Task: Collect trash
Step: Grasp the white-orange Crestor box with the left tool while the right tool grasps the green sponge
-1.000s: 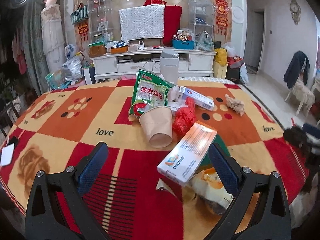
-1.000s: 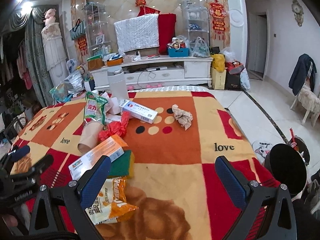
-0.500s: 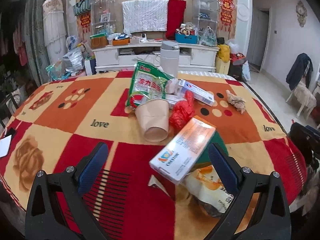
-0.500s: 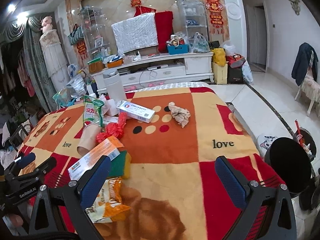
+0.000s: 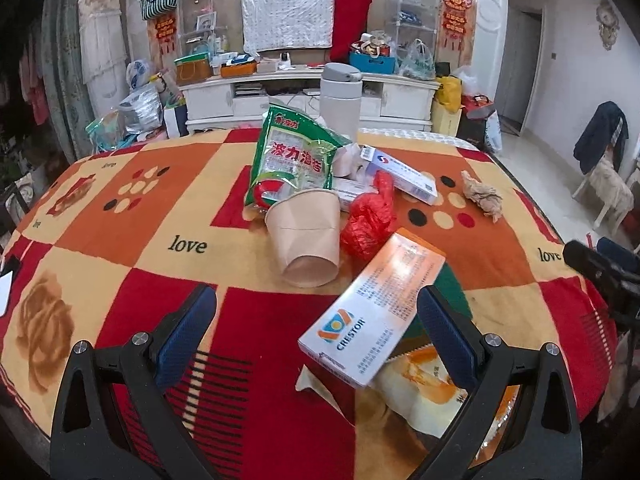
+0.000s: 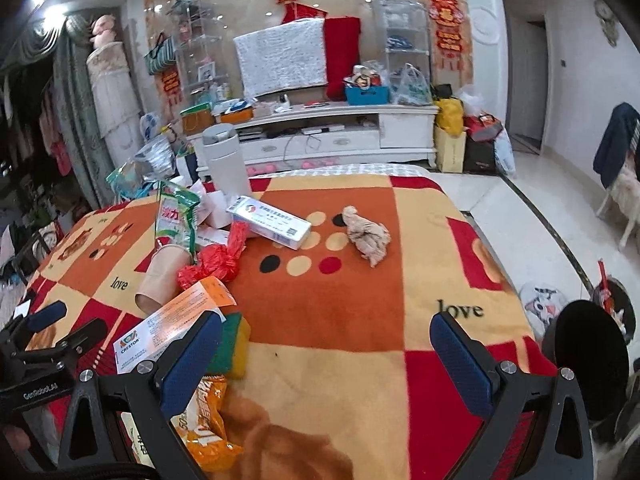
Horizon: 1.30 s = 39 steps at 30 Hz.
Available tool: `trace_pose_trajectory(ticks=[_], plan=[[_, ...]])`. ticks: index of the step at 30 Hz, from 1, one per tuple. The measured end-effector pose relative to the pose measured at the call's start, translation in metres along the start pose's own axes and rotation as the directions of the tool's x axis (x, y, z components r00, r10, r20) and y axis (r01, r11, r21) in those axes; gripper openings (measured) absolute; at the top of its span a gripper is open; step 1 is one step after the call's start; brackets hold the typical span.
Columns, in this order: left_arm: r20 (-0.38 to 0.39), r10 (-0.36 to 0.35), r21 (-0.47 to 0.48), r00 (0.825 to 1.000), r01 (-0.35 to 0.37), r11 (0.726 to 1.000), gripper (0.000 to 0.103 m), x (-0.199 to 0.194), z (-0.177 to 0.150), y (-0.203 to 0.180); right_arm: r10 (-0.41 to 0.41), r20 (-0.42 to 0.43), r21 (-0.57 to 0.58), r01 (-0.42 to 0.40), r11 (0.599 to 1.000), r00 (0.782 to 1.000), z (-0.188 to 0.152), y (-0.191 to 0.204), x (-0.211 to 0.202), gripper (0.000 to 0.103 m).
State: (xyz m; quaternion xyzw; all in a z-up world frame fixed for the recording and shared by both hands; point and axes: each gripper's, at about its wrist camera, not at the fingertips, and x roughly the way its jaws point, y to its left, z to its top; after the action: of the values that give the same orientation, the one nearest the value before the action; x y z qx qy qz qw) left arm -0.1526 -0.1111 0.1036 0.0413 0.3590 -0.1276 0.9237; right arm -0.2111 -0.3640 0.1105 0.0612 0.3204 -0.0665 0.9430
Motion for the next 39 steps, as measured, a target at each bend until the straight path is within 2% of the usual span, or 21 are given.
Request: trace_pose_trajectory(ticks=[7, 12, 15, 17, 21, 29, 32, 34, 35, 36, 37, 39], plan=[[-0.018, -0.021, 0.0, 1.0, 0.021, 1.0, 0.1, 0.01, 0.0, 0.001, 0.01, -0.036, -0.02, -0.01, 1.0, 0.999, -0.002, 0.005, 0.019, 0.103], [-0.045, -0.123, -0.01, 0.991, 0.123, 0.992, 0.1, 0.016, -0.001, 0.001, 0.025, -0.065, -0.032, -0.027, 0.999, 0.998, -0.001, 0.003, 0.03, 0.103], [-0.083, -0.192, -0.016, 0.978, 0.192, 0.981, 0.1, 0.022, -0.002, 0.0, 0.031, -0.079, -0.054, -0.036, 0.998, 0.996, -0.001, 0.004, 0.035, 0.103], [-0.109, -0.211, -0.003, 0.971, 0.212, 0.977, 0.1, 0.025, -0.003, -0.004, 0.034, -0.085, -0.064, -0.04, 0.997, 0.996, -0.002, 0.005, 0.037, 0.103], [-0.13, -0.206, 0.051, 0.97, 0.214, 0.975, 0.1, 0.029, -0.003, -0.013, 0.043, -0.1, -0.063, -0.049, 0.997, 0.994, -0.003, 0.005, 0.044, 0.103], [-0.17, -0.151, 0.16, 0.974, 0.179, 0.971, 0.1, 0.05, 0.002, -0.025, 0.054, -0.113, -0.048, -0.06, 0.997, 0.992, -0.005, 0.001, 0.049, 0.103], [-0.227, -0.157, 0.157, 0.961, 0.195, 0.968, 0.1, 0.069, 0.003, -0.025, 0.061, -0.121, -0.044, -0.067, 0.997, 0.991, -0.006, -0.002, 0.05, 0.103], [-0.271, -0.177, 0.138, 0.946, 0.22, 0.966, 0.1, 0.081, 0.002, -0.026, 0.059, -0.126, -0.046, -0.065, 0.997, 0.99, -0.006, -0.003, 0.051, 0.103], [-0.298, -0.194, 0.126, 0.935, 0.24, 0.963, 0.089, 0.087, 0.001, -0.027, 0.061, -0.13, -0.045, -0.067, 0.997, 0.99, -0.006, -0.004, 0.052, 0.103], [-0.319, -0.204, 0.119, 0.926, 0.252, 0.96, 0.067, 0.091, 0.0, -0.028, 0.065, -0.136, -0.042, -0.071, 0.997, 0.989, -0.006, -0.004, 0.053, 0.103], [-0.344, -0.212, 0.107, 0.915, 0.263, 0.959, 0.065, 0.095, -0.001, -0.028, 0.073, -0.142, -0.038, -0.079, 0.996, 0.987, -0.006, -0.004, 0.055, 0.103], [-0.328, -0.246, 0.065, 0.912, 0.282, 0.957, 0.061, 0.089, 0.001, -0.022, 0.09, -0.153, -0.032, -0.095, 0.995, 0.984, -0.005, -0.004, 0.057, 0.103]])
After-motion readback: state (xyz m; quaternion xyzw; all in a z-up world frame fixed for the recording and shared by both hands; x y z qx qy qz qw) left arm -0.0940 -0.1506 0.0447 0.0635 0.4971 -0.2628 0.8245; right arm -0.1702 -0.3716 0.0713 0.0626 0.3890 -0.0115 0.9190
